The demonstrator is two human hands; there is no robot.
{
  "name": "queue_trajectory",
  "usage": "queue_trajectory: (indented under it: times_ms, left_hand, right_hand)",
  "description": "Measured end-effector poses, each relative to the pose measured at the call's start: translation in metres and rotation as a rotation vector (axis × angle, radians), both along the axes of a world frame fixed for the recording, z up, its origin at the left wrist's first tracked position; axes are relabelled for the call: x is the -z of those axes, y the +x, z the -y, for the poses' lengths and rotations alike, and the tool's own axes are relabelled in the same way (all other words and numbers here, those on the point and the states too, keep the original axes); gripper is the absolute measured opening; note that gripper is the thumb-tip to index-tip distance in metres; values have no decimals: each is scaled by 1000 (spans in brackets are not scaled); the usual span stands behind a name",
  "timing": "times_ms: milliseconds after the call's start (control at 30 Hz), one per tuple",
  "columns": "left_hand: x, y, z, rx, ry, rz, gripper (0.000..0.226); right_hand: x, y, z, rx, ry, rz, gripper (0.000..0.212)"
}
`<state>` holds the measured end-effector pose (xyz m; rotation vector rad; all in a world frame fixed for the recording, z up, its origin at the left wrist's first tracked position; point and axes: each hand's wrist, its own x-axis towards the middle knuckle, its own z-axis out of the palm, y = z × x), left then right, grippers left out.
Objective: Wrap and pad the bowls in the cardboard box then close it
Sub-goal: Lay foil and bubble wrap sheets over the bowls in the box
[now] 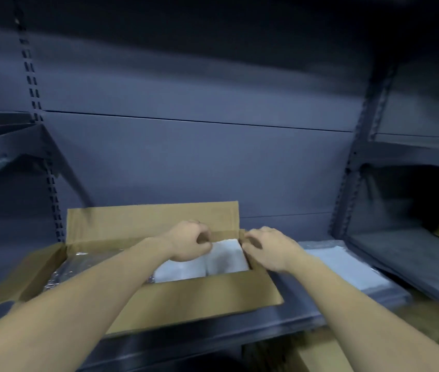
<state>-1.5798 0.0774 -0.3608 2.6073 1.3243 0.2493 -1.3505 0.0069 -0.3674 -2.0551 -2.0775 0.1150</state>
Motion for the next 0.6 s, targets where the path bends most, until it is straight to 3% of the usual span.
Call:
queue_trajectory:
  times_ms: [267,400,600]
  left_hand:
    - [2,121,14,157,33,-16,59]
    - [12,174,21,225,61,-36,45]
    - [33,237,28,318,37,-45,44]
  right_hand:
    - [13,107,38,175,-11,-33,46]
    - [20,154,56,241,-36,-25,48]
    - [39,203,77,318,-57,-34,46]
